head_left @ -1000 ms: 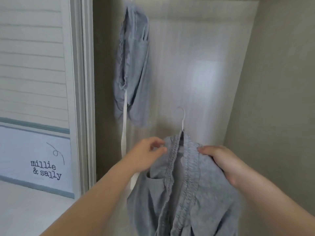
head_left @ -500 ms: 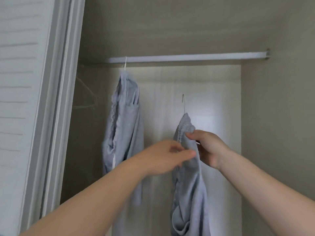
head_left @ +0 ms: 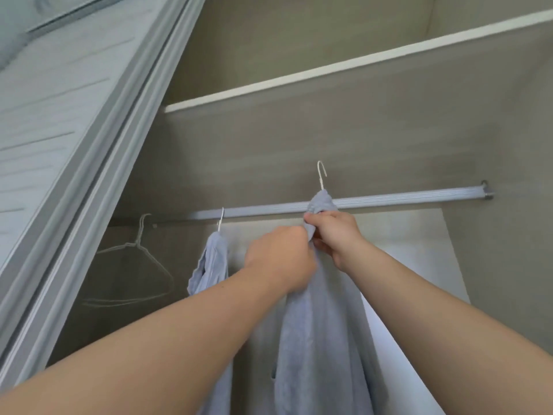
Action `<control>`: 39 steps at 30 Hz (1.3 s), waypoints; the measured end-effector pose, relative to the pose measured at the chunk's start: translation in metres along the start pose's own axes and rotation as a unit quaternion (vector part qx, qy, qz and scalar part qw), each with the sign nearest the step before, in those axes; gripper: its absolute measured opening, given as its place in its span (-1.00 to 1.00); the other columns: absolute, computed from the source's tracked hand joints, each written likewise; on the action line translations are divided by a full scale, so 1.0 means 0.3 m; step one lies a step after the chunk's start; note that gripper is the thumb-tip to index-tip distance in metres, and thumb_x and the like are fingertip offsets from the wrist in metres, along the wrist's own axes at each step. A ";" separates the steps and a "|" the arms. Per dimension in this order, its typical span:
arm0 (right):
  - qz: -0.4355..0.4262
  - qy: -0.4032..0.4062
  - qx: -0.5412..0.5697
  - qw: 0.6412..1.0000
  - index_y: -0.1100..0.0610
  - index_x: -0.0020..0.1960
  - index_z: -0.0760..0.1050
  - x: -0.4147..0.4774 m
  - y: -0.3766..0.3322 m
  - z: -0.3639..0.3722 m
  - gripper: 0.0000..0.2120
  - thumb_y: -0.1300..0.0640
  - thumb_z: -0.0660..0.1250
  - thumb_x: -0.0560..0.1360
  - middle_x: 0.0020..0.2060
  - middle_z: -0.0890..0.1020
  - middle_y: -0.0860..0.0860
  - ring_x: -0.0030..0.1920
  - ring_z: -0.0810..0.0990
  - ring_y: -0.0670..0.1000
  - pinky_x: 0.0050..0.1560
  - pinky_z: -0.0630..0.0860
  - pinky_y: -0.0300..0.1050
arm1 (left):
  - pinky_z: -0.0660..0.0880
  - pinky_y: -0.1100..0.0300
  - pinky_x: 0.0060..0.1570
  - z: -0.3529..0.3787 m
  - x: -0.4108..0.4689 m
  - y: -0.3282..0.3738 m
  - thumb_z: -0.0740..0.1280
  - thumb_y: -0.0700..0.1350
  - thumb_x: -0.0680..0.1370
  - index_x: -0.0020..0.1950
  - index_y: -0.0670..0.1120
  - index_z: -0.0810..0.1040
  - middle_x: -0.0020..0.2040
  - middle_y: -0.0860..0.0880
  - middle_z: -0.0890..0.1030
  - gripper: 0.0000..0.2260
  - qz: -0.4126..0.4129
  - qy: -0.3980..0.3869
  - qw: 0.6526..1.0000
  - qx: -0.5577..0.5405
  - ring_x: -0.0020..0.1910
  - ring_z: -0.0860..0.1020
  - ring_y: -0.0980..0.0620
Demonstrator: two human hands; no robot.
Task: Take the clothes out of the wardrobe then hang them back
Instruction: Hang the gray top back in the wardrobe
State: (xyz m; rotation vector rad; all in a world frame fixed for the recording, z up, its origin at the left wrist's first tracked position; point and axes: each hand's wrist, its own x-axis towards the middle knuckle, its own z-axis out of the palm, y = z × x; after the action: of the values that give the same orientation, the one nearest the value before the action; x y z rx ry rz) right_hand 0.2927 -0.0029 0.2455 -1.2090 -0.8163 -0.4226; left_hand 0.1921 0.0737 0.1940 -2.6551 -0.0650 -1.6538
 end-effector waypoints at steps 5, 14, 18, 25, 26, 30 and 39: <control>-0.015 0.008 0.022 1.000 0.14 -0.30 0.48 0.085 0.040 0.082 -0.78 0.26 0.45 0.46 -0.41 0.54 0.03 -0.43 0.48 -0.07 -0.41 0.38 -0.23 | 0.32 0.10 -0.09 0.003 0.057 -0.080 0.14 -0.06 0.64 0.13 -0.04 0.47 0.16 -0.08 0.57 -0.84 -0.029 -0.001 0.993 0.110 0.14 0.57 -0.15; 0.051 0.006 0.026 0.998 0.19 -0.12 0.54 0.109 0.155 0.173 -0.90 0.20 0.43 0.41 -0.43 0.50 0.08 -0.48 0.42 -0.03 -0.42 0.40 -0.16 | 0.31 0.08 -0.11 0.030 0.033 -0.137 0.16 -0.13 0.61 0.16 -0.06 0.51 0.11 -0.11 0.59 -0.80 -0.031 -0.026 0.977 0.212 0.08 0.58 -0.19; 0.076 -0.033 0.003 0.997 0.16 -0.21 0.50 0.078 0.165 0.178 -0.91 0.19 0.40 0.44 -0.47 0.49 0.07 -0.52 0.42 -0.04 -0.49 0.38 -0.27 | 0.25 0.09 -0.09 0.022 0.007 -0.135 0.15 -0.13 0.61 0.15 -0.03 0.49 0.09 -0.09 0.60 -0.82 -0.019 -0.029 0.967 0.252 0.06 0.58 -0.16; -0.095 -0.025 -0.298 0.950 0.06 -0.27 0.47 0.061 0.193 0.119 -0.66 -0.18 0.33 0.50 -0.23 0.58 0.06 -0.17 0.58 0.14 -0.18 0.48 -0.07 | 0.30 0.09 -0.14 -0.002 -0.015 -0.162 0.18 -0.14 0.58 0.03 -0.01 0.43 0.09 -0.09 0.58 -0.92 -0.029 -0.047 0.962 0.268 -0.11 0.42 -0.15; -0.174 0.032 -0.375 0.910 0.05 -0.19 0.49 0.060 0.208 0.118 -0.69 -0.19 0.28 0.52 -0.12 0.57 0.05 -0.03 0.57 0.15 -0.10 0.47 -0.04 | 0.31 0.09 -0.15 -0.007 -0.018 -0.170 0.18 -0.15 0.58 -0.01 -0.01 0.40 0.08 -0.09 0.58 -0.94 -0.030 -0.046 0.961 0.271 -0.13 0.40 -0.13; -0.208 -0.031 -0.335 0.918 0.11 0.49 0.26 0.072 0.282 0.170 -0.48 -0.15 0.10 0.63 0.49 0.27 0.05 0.48 0.25 0.09 0.40 0.25 0.04 | 0.31 0.08 -0.17 -0.016 -0.030 -0.208 0.17 -0.21 0.58 0.10 -0.01 0.47 0.07 -0.09 0.58 -0.83 -0.025 -0.042 0.952 0.301 -0.18 0.34 -0.10; -0.120 -0.187 -0.178 0.958 0.15 0.60 0.07 0.142 0.346 0.443 -0.39 -0.14 0.04 0.66 0.60 0.02 -0.02 0.58 0.00 -0.06 0.52 -0.05 -0.14 | 0.30 0.09 -0.20 -0.057 -0.048 -0.311 0.16 -0.22 0.60 0.23 -0.04 0.45 0.01 -0.08 0.56 -0.77 -0.042 -0.058 0.918 0.390 -0.16 0.46 -0.17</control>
State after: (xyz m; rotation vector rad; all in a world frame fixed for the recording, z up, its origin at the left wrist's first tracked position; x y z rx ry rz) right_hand 0.3480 0.1607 0.2261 -1.5585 -1.2601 -0.5654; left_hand 0.1665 0.1659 0.1875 -2.1256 -0.6889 -1.1295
